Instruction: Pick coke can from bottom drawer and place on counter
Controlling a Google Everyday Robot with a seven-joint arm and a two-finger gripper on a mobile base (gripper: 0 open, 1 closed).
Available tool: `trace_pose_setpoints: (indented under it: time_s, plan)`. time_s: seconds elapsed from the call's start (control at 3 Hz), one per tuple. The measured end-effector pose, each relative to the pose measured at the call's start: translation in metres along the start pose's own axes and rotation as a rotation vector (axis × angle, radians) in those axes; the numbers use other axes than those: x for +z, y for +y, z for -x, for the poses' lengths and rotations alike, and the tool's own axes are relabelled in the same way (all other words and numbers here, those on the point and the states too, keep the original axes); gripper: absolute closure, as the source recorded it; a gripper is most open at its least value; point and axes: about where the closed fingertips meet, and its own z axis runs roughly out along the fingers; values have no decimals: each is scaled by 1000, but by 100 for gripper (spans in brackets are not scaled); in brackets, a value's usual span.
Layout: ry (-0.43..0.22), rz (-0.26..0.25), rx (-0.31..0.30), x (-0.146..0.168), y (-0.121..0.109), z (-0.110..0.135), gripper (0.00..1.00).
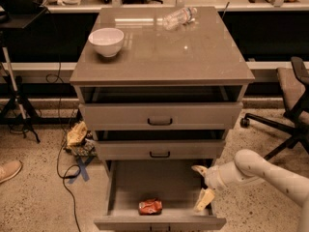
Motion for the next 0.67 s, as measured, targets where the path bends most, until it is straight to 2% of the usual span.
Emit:
trace_pose_setpoints:
  time_s: [0.33,0.67]
  plan:
    - [-9,5,-100,36,-23,-29,0]
    - [-9,6,-100,36,-23,-29,0]
